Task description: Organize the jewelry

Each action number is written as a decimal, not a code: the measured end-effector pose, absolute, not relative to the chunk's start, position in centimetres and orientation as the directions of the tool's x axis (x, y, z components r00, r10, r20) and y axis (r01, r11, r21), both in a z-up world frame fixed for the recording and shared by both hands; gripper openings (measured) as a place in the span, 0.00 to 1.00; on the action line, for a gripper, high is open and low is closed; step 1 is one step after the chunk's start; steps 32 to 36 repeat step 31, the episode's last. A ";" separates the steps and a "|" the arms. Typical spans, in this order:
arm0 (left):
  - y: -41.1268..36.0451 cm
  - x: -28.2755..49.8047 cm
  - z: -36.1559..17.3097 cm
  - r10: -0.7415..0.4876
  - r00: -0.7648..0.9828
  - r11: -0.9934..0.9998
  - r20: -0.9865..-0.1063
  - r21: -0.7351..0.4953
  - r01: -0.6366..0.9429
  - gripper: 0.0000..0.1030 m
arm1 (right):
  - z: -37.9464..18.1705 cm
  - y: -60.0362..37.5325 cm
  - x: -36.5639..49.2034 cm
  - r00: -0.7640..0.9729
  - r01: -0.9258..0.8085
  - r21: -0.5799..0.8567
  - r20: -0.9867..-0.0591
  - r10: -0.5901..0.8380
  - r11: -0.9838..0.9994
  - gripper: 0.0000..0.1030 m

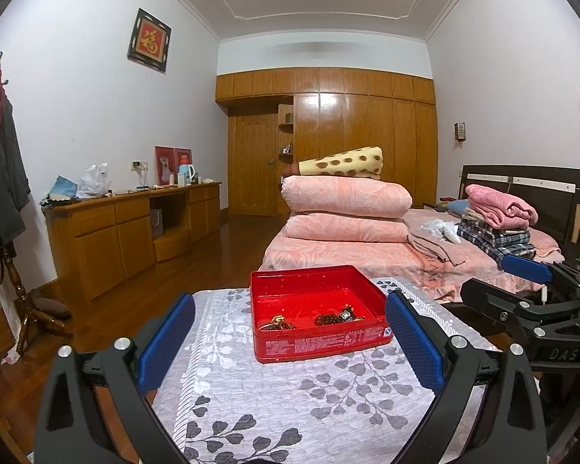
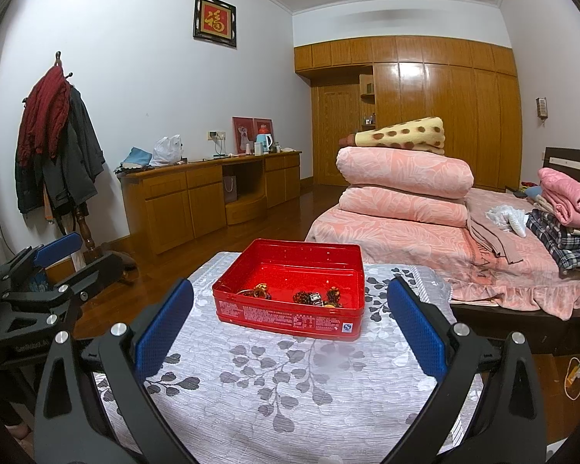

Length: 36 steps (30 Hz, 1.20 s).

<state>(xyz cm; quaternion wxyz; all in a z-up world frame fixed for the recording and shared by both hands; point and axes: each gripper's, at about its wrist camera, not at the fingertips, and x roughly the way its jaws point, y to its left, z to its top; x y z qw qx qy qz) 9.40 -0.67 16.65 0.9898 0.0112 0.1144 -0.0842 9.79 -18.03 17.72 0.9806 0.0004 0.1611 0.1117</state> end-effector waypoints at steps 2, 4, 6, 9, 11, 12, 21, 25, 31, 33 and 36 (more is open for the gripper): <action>-0.7 9.4 16.7 -0.164 0.960 0.986 -0.229 0.003 0.169 0.94 | 17.7 -18.0 9.8 0.923 -0.219 0.037 -0.316 0.220 0.975 0.94; -0.7 9.4 16.7 -0.163 0.960 0.986 -0.229 0.004 0.168 0.94 | 17.7 -18.0 9.8 0.923 -0.219 0.036 -0.316 0.219 0.975 0.94; -0.7 9.4 16.7 -0.165 0.959 0.985 -0.229 0.002 0.170 0.94 | 17.7 -18.0 9.8 0.923 -0.220 0.036 -0.317 0.220 0.975 0.94; -0.6 9.4 16.6 -0.168 0.959 0.985 -0.229 -0.003 0.171 0.94 | 17.8 -18.0 9.8 0.922 -0.221 0.035 -0.317 0.221 0.975 0.94; -0.6 9.4 16.6 -0.168 0.958 0.985 -0.231 -0.003 0.172 0.94 | 17.8 -17.9 9.8 0.922 -0.221 0.034 -0.318 0.220 0.975 0.94; -0.6 9.4 16.5 -0.170 0.958 0.985 -0.232 -0.003 0.174 0.94 | 17.8 -17.9 9.8 0.922 -0.220 0.034 -0.318 0.219 0.975 0.94; -0.6 9.4 16.4 -0.177 0.956 0.984 -0.235 -0.008 0.180 0.94 | 17.6 -18.0 10.0 0.920 -0.220 0.033 -0.325 0.219 0.975 0.94; -0.6 9.5 16.4 -0.176 0.955 0.984 -0.240 -0.008 0.179 0.94 | 17.5 -17.9 10.0 0.920 -0.220 0.033 -0.326 0.218 0.975 0.94; -0.6 9.7 16.3 -0.172 0.954 0.984 -0.245 -0.010 0.175 0.94 | 17.5 -18.0 10.1 0.919 -0.221 0.034 -0.327 0.220 0.975 0.94; -0.6 9.7 16.3 -0.172 0.954 0.984 -0.245 -0.010 0.175 0.94 | 17.5 -18.0 10.1 0.919 -0.221 0.034 -0.327 0.220 0.975 0.94; -0.6 9.7 16.3 -0.172 0.954 0.984 -0.245 -0.010 0.175 0.94 | 17.5 -18.0 10.1 0.919 -0.221 0.034 -0.327 0.220 0.975 0.94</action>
